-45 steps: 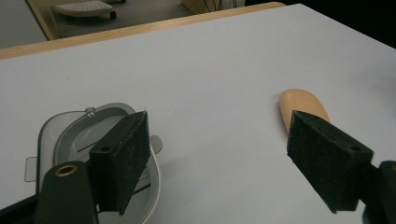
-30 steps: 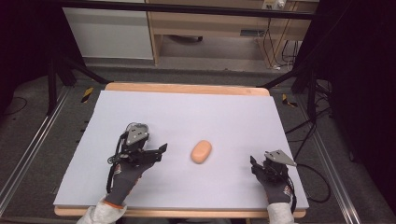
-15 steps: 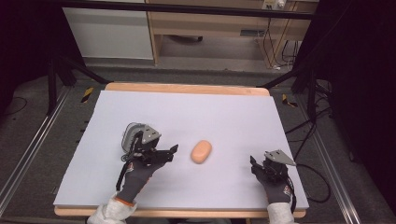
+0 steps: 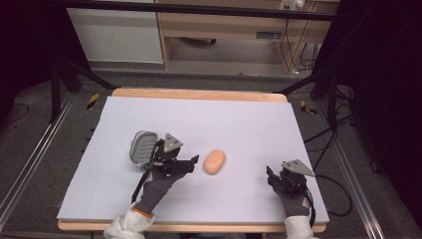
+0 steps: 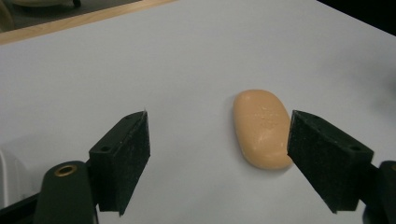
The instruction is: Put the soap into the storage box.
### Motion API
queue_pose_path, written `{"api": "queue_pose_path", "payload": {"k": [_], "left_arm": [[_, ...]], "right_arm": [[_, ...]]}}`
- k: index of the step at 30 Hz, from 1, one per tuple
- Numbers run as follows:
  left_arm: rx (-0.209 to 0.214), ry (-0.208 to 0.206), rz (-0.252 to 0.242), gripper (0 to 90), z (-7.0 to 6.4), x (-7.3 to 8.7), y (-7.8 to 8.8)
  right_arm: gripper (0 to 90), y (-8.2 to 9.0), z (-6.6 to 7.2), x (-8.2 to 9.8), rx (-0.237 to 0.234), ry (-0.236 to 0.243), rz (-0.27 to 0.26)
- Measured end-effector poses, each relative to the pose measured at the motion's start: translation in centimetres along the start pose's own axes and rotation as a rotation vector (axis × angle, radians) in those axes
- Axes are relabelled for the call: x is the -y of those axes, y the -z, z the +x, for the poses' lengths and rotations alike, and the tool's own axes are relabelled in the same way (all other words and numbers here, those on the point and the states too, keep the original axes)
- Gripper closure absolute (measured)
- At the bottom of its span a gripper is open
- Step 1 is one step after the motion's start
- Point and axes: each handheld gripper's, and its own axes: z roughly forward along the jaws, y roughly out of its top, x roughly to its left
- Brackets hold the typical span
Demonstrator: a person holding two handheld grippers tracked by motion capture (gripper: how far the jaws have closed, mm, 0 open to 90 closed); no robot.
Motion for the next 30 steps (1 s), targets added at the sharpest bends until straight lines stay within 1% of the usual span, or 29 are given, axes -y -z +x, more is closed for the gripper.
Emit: {"api": "queue_pose_path", "payload": {"k": [1,2,3,6,7,10,11,12,14,18,19,22,23,30], "left_arm": [[0.005,0.001,0.003,20.4,-0.3,-0.1,-0.4],[0.005,0.001,0.003,20.3,-0.3,-0.1,-0.4],[0.010,-0.007,0.010,20.3,-0.5,-0.2,-0.9],[0.011,-0.009,0.017,20.1,-0.9,-0.3,-1.3],[0.012,-0.019,0.023,20.0,-1.1,-0.4,-1.7],[0.014,-0.026,0.029,19.9,-1.4,-0.5,-2.1],[0.019,-0.033,0.039,19.9,-1.7,-0.6,-2.6],[0.019,-0.033,0.039,19.8,-1.7,-0.6,-2.6],[0.022,-0.042,0.046,19.5,-2.2,-0.7,-3.4],[0.027,-0.057,0.061,19.1,-2.6,-0.8,-4.0],[0.028,-0.055,0.066,19.1,-2.9,-0.9,-4.6],[0.029,-0.064,0.077,18.8,-3.1,-0.9,-4.9],[0.032,-0.059,0.079,18.7,-3.2,-0.9,-5.1],[0.042,-0.067,0.099,18.6,-3.4,-0.7,-6.3]], "right_arm": [[39.0,0.0,0.0,0.0,0.001,-0.002,0.001],[39.0,0.0,0.0,0.0,0.001,-0.002,0.001],[39.2,0.0,-0.1,0.0,0.001,-0.004,0.003],[39.3,-0.1,-0.1,0.0,0.001,-0.004,0.002],[39.4,-0.1,-0.1,0.0,0.001,-0.006,0.001],[39.4,-0.1,-0.1,-0.1,0.003,-0.003,0.000],[39.4,-0.1,-0.2,-0.1,0.004,-0.005,-0.001],[39.4,-0.1,-0.2,-0.1,0.004,-0.005,-0.001],[39.5,-0.1,-0.2,-0.1,0.007,-0.008,0.000],[39.6,-0.2,-0.2,-0.1,0.005,-0.014,0.005],[39.7,-0.3,-0.2,-0.1,0.004,-0.012,0.006],[39.7,-0.3,-0.2,-0.1,0.006,-0.010,0.009],[39.7,-0.4,-0.2,-0.1,0.005,-0.011,0.011],[39.8,-0.3,-0.2,-0.1,0.003,-0.014,0.011]]}}
